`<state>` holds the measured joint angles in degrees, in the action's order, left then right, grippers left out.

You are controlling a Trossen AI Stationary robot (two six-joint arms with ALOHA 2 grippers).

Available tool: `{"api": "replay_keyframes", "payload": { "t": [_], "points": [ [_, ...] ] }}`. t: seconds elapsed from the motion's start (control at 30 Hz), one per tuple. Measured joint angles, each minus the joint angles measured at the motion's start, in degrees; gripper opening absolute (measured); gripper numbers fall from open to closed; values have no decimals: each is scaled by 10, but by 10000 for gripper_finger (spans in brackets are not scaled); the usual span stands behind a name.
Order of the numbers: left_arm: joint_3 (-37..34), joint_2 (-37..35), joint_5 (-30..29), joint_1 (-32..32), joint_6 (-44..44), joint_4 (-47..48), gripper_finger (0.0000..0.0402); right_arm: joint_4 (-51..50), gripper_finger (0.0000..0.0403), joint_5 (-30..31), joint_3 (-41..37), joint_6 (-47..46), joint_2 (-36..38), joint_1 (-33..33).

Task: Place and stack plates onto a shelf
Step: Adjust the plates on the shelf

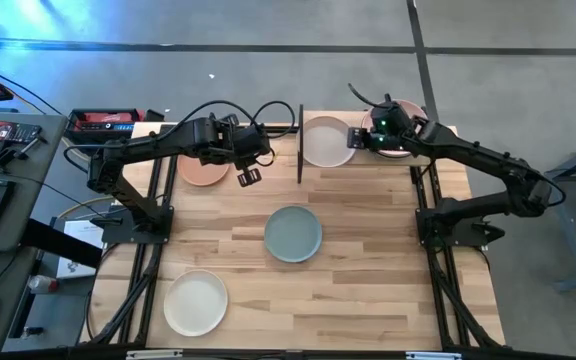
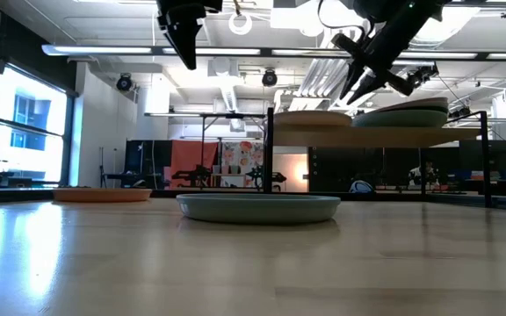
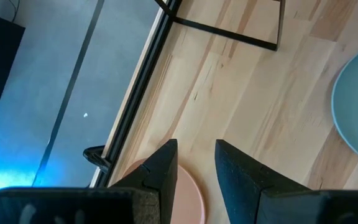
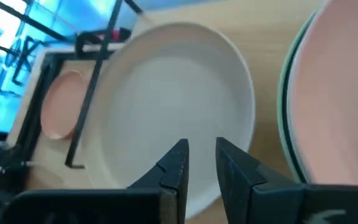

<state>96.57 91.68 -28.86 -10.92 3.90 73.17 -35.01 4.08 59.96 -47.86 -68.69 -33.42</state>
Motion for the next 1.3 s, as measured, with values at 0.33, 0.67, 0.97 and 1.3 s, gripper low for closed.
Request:
{"api": "replay_keyframes", "payload": {
  "t": [0.33,0.67,0.97,1.3],
  "points": [
    [0,0,0,0,0,-21,97,-45,39,17,0,-1,0,-9],
    [0,0,0,0,0,-30,97,-100,39,17,0,3,0,-26],
    [0,0,0,0,0,-31,97,-110,39,47,0,6,9,-31],
    [0,0,0,0,0,-35,97,-42,39,-12,0,16,23,-20]
  ]
}}
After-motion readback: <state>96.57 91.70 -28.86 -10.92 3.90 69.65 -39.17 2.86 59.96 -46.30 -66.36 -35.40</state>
